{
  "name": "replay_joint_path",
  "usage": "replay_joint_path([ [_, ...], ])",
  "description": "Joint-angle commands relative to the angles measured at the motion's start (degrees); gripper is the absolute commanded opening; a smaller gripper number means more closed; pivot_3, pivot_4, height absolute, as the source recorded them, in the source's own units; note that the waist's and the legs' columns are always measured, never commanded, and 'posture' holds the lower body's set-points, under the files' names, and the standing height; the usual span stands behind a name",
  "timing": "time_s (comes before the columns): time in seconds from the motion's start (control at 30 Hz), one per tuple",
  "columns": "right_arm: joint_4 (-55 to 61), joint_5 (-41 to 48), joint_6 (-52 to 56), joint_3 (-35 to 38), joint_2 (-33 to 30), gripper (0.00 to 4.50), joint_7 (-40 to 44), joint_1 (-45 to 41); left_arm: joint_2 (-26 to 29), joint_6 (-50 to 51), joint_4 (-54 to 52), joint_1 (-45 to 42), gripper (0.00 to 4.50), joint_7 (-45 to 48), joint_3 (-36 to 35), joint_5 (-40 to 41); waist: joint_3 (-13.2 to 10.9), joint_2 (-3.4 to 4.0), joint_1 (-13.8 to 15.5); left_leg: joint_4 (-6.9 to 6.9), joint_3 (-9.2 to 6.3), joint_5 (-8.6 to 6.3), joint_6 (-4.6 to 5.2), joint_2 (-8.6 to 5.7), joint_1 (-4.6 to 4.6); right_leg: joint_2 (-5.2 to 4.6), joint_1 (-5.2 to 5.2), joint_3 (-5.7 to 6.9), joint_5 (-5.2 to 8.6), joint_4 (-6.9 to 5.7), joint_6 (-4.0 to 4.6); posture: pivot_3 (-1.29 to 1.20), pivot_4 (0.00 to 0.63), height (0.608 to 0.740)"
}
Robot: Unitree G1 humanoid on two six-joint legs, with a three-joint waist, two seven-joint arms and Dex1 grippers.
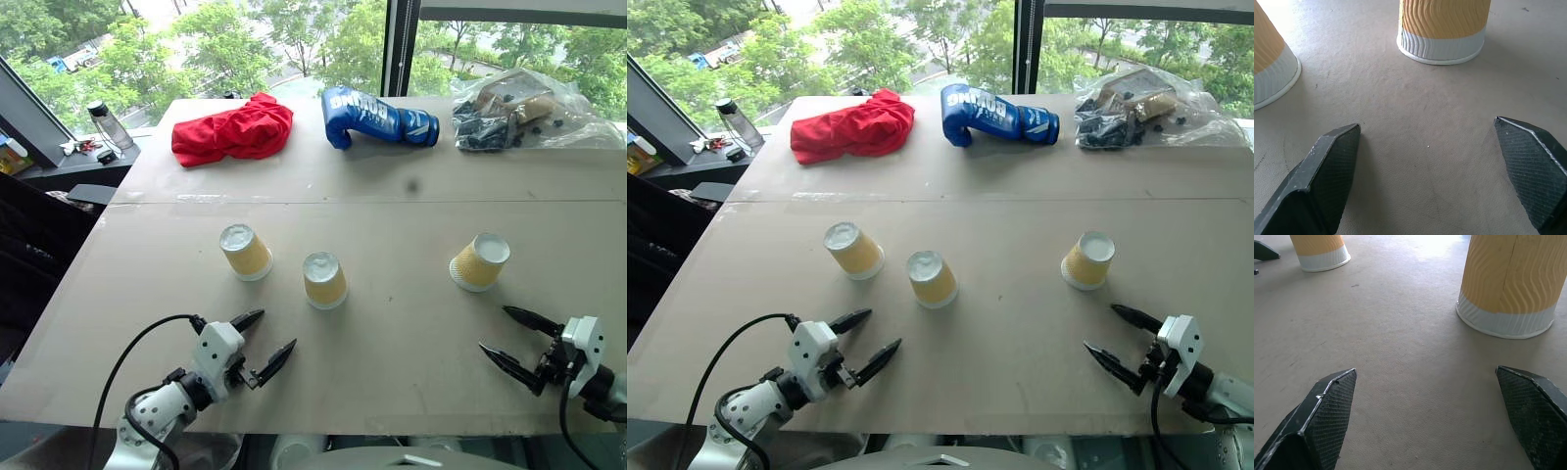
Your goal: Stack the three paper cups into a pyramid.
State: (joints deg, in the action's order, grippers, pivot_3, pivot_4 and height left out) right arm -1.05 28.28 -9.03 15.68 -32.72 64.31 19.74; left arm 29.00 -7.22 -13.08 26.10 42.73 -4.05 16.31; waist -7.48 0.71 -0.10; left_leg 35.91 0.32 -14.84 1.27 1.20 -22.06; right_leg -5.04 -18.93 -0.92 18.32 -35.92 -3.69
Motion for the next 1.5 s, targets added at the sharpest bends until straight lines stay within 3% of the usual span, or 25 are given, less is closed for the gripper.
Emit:
replay_joint_path([
  [0.03,2.98,3.19,0.33,0.67,0.53,4.50,1.37,0.27,0.64,-0.31,-0.17,0.26,4.46,2.93,1.10,1.23,-0.03,-0.04,0.00,0.00,0.00,0.00,0.00,0.00,0.00,0.01,0.00,0.00,0.00,0.00,0.00,0.00,0.150,0.740],
  [0.43,14.55,7.29,5.01,0.41,-3.21,4.50,5.41,3.48,0.00,8.66,-8.48,-11.04,4.46,0.86,3.03,3.80,-0.39,-0.53,0.75,0.48,-0.37,-0.01,0.03,-0.01,-0.53,0.04,-0.18,0.36,-0.16,-0.14,-0.27,0.00,0.150,0.740],
  [0.77,21.74,9.75,3.53,1.00,0.43,4.50,4.40,5.94,-0.86,13.47,-8.20,-21.08,4.46,-0.51,5.82,2.94,-0.43,-0.57,0.85,0.60,-0.51,0.00,0.03,-0.03,-0.58,0.54,-0.24,0.46,-0.15,-0.46,-0.29,0.00,0.150,0.740],
  [1.13,26.71,13.74,4.23,1.14,3.16,4.50,1.36,5.64,-1.25,13.71,-5.78,-25.94,4.46,1.52,8.35,2.07,-0.50,-0.60,0.76,1.17,-0.54,0.01,0.01,0.06,-0.57,0.78,-0.29,0.32,-0.15,-1.01,-0.30,0.00,0.150,0.740],
  [1.23,27.51,15.13,5.11,0.96,3.12,4.50,0.50,4.90,-1.31,13.83,-5.68,-25.75,3.75,0.99,8.33,1.65,-0.50,-0.60,0.79,1.17,-0.55,0.00,0.02,0.07,-0.58,0.80,-0.30,0.23,-0.15,-1.01,-0.30,0.00,0.150,0.740],
  [1.3,27.79,15.60,5.47,0.78,3.05,4.50,0.37,4.23,-1.35,14.02,-5.72,-25.74,2.82,0.65,8.31,1.51,-0.50,-0.60,0.81,1.17,-0.57,0.01,0.02,0.08,-0.58,0.81,-0.30,0.24,-0.15,-1.01,-0.30,0.00,0.150,0.740],
  [1.37,27.98,15.82,5.77,0.54,3.04,4.50,0.10,3.70,-1.44,13.96,-5.56,-25.92,2.36,0.24,8.28,1.22,-0.50,-0.60,0.81,1.17,-0.59,0.01,0.02,0.09,-0.59,0.82,-0.30,0.24,-0.15,-1.01,-0.30,0.00,0.150,0.740],
  [1.5,27.98,15.71,5.95,0.38,3.09,4.50,0.12,3.23,-2.17,14.47,-5.04,-27.27,2.36,-0.77,8.40,1.04,-0.50,-0.60,0.82,1.17,-0.59,0.01,0.02,0.09,-0.59,0.82,-0.30,0.24,-0.15,-1.02,-0.29,0.00,0.150,0.740],
])
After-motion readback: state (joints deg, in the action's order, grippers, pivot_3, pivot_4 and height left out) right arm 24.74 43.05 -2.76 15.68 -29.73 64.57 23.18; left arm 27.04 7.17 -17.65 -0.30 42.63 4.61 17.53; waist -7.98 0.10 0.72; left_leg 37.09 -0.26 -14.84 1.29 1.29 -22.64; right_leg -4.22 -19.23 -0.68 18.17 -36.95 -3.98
